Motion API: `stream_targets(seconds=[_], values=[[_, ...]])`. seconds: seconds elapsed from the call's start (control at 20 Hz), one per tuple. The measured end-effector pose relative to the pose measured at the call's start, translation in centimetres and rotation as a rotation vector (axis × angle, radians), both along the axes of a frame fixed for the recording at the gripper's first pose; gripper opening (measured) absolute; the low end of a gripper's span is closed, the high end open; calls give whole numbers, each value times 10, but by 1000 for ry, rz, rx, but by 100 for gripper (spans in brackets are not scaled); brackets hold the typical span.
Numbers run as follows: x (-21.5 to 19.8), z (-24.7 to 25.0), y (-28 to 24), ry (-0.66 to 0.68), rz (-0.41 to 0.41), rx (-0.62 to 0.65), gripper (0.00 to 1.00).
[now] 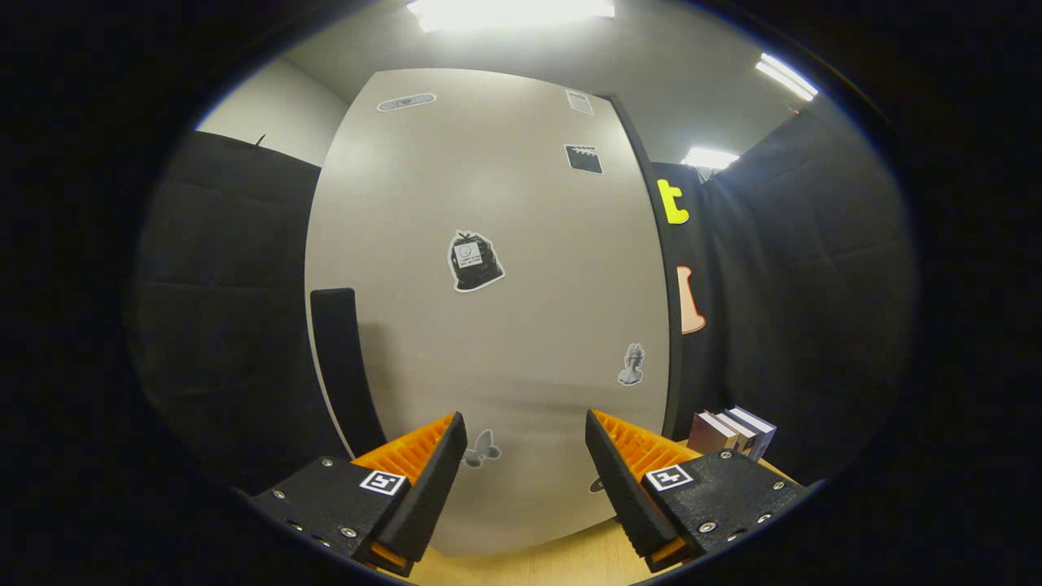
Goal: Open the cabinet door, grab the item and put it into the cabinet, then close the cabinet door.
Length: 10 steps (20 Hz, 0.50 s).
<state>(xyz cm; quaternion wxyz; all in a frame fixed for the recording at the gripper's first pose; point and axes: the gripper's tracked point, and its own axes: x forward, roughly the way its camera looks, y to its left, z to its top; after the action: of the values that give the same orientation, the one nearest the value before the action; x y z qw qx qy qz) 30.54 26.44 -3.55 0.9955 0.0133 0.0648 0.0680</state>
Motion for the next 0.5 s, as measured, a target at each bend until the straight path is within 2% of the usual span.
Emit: stream_targets(seconds=[0.2, 0.5], values=[[-20, 16, -5, -41, 31, -2, 91], [-46, 23, -26, -40, -4, 9, 91]])
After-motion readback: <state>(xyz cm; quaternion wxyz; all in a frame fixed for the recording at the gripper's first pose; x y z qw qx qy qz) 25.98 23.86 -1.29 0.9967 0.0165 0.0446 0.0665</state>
